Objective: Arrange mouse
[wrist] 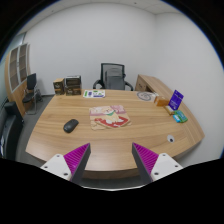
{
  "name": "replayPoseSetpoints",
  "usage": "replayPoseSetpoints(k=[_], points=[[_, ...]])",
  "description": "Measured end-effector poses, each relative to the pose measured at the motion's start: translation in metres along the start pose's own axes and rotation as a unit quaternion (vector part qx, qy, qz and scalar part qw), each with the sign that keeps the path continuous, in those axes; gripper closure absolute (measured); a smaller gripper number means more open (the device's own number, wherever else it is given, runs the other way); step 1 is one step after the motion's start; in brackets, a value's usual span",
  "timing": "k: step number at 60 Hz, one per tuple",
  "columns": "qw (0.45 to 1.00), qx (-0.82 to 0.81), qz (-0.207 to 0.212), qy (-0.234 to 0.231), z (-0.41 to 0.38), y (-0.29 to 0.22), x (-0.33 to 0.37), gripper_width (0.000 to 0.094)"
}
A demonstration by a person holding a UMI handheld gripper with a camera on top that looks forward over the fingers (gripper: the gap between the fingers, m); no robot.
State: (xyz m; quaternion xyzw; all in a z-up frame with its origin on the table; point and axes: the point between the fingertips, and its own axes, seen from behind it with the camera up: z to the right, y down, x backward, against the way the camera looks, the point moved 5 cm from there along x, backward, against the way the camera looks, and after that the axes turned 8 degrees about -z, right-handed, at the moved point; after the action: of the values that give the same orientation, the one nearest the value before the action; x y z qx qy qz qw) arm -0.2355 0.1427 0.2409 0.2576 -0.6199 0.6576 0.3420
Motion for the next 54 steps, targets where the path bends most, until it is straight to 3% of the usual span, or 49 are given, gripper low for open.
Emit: replayPoseSetpoints(k=[18, 41, 54], points=[[1.0, 0.0, -0.006, -0.016, -0.043, 0.009, -0.008, 0.0067], [0.996, 0.049, -0.006, -0.081, -0.184, 0.019, -0.03, 0.0068], [0.995, 0.054, 0.006, -0.08, -0.238, 0.015, -0.075, 0.0067]])
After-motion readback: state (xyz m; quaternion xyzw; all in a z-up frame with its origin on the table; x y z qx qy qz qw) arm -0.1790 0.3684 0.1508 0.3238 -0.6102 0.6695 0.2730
